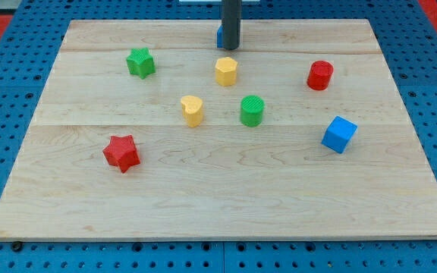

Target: Move the green star left to the blue triangle

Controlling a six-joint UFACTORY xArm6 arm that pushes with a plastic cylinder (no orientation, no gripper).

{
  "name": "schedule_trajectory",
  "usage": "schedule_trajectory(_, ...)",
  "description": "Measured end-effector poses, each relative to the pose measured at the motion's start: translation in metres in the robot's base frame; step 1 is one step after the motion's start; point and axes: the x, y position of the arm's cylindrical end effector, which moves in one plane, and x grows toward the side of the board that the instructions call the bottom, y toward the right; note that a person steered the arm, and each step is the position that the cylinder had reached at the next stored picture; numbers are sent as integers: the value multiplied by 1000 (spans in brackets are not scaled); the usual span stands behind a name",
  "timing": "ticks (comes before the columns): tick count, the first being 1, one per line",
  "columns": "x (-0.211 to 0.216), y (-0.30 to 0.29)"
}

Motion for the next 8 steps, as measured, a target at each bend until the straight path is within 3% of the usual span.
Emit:
schedule_trajectory(2, 56, -72)
schedule_trajectory(4, 80, -129)
schedule_trajectory(5, 80, -153)
schedule_trajectory(8, 42, -148)
